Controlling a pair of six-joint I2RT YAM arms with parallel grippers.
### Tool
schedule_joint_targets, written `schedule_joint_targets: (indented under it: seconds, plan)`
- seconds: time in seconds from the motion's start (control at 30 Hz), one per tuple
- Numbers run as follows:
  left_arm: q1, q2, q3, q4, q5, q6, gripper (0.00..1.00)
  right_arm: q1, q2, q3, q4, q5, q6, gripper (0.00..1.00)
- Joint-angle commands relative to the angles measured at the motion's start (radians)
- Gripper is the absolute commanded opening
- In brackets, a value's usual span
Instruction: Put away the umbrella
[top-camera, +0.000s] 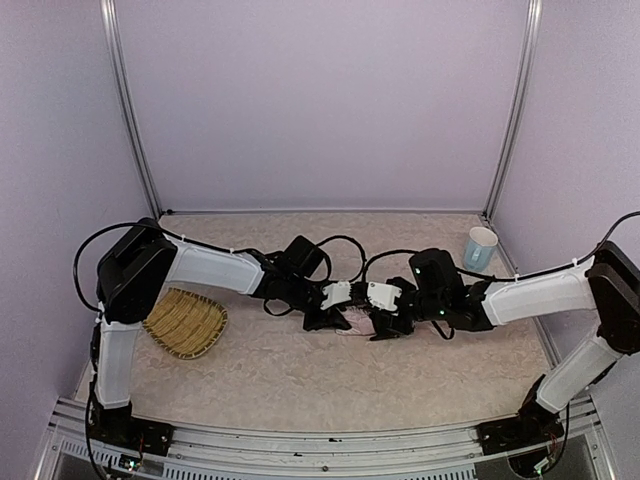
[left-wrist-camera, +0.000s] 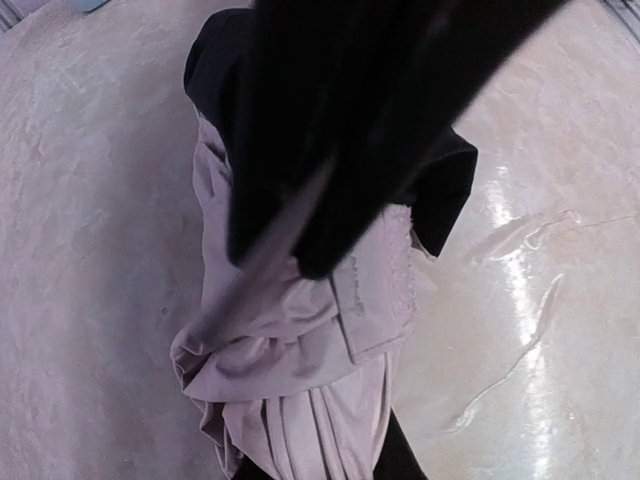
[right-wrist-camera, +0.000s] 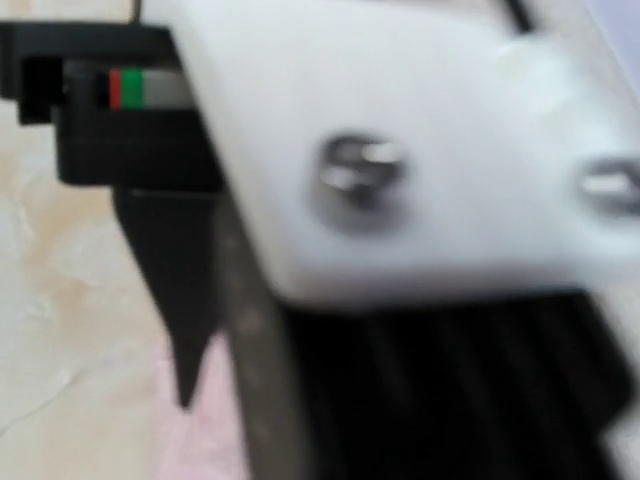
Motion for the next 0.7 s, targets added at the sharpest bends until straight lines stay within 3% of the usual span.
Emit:
schedule_joint_targets:
  seconds: [0.0, 0.17, 0.47, 0.67]
  plan:
    - [0.017, 0.037, -0.008, -0.194, 0.146, -0.069, 0.00, 0.003, -0.124, 0.045, 0.006, -0.109, 0.042, 0.00]
    - [0.022, 0.033, -0.026, -0.256, 0.229, -0.057, 0.00, -0.053, -0.142, 0.087, 0.037, -0.222, 0.126, 0.00]
    - [0.051, 0.071, 0.009, -0.319, 0.375, -0.127, 0.00, -0.068, -0.093, 0.159, 0.012, -0.265, 0.106, 0.00]
    - [0.086, 0.107, 0.088, -0.335, 0.461, -0.220, 0.00, 0.013, -0.111, 0.096, 0.043, -0.302, 0.072, 0.00]
